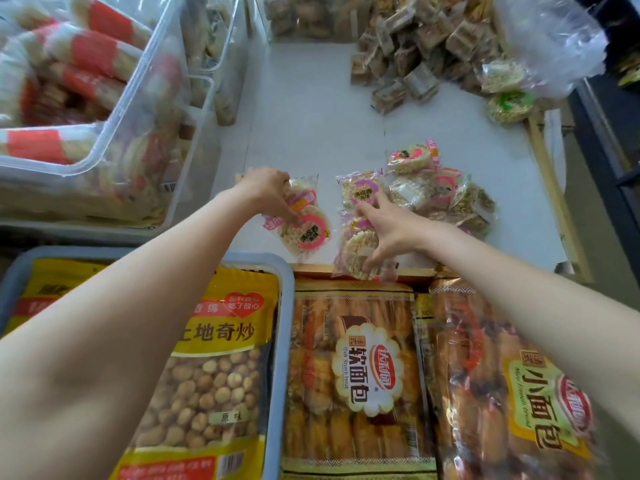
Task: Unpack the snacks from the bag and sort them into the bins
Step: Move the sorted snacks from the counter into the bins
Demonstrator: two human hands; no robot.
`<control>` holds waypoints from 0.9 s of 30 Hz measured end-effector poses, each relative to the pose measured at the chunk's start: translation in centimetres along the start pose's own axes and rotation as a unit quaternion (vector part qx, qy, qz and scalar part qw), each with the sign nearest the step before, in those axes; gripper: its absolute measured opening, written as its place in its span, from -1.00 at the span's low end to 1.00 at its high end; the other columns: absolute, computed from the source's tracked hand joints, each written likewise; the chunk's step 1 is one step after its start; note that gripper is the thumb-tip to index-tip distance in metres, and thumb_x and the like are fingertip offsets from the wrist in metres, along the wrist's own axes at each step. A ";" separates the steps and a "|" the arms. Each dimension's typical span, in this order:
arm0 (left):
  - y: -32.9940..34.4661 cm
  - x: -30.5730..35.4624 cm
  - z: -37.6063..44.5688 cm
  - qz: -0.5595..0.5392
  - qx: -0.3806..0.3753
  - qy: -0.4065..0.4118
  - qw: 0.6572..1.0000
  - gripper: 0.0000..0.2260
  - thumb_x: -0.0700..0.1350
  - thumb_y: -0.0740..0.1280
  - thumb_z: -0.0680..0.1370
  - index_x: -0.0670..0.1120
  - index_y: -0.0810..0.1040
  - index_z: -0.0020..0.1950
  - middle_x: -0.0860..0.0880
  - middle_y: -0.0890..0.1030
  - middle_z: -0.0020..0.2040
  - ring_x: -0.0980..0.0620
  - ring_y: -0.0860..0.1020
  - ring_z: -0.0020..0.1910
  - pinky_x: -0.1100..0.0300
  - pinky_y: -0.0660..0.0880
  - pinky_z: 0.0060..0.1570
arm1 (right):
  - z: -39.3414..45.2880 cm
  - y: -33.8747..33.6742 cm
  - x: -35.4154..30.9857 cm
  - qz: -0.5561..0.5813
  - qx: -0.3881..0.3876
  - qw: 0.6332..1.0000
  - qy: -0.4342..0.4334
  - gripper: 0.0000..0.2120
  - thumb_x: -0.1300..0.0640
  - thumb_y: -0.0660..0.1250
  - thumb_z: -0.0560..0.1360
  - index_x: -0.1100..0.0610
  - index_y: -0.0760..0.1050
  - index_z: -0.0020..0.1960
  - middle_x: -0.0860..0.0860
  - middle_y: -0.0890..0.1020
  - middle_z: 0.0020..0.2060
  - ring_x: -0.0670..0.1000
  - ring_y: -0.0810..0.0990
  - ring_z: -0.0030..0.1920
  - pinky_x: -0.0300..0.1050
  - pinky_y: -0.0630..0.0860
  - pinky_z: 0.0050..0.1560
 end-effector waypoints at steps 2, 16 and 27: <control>-0.4 -0.5 -0.1 -0.026 0.013 -0.018 0.999 -0.56 0.14 0.48 0.36 -0.08 0.40 0.01 0.00 0.45 -0.18 -0.06 0.38 -0.08 0.08 0.23 -0.02 | -0.3 -0.4 0.0 0.015 0.048 0.999 -0.004 0.06 -0.17 0.58 0.15 -0.04 0.06 0.47 0.16 0.05 0.43 0.29 0.24 0.39 0.26 0.20 0.41; -6.2 5.7 -2.7 -0.104 0.121 0.011 0.987 -0.62 0.11 0.44 0.39 -0.08 0.35 -0.07 -0.01 0.44 -0.22 -0.05 0.39 -0.13 0.12 0.22 -0.08 | -9.9 -12.7 12.6 0.226 0.300 0.910 0.176 -0.12 -0.06 0.58 0.23 0.19 0.23 0.38 0.11 0.40 0.29 0.16 0.35 0.31 0.09 0.33 0.31; 2.6 22.1 -2.0 -0.196 -0.115 0.115 0.967 -0.71 0.04 0.45 0.43 -0.08 0.46 -0.02 -0.02 0.52 -0.05 -0.07 0.47 0.00 0.16 0.38 -0.20 | -7.9 -7.2 18.8 0.004 -0.029 0.998 0.049 -0.14 0.00 0.54 0.31 0.08 0.14 0.45 0.16 0.27 0.37 0.17 0.29 0.35 -0.03 0.28 0.33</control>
Point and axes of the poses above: each hand's wrist, its own z-axis towards the middle knuckle, its own y-axis out of the palm, x = y × z, the point moved 10 cm from there along z, towards the middle knuckle
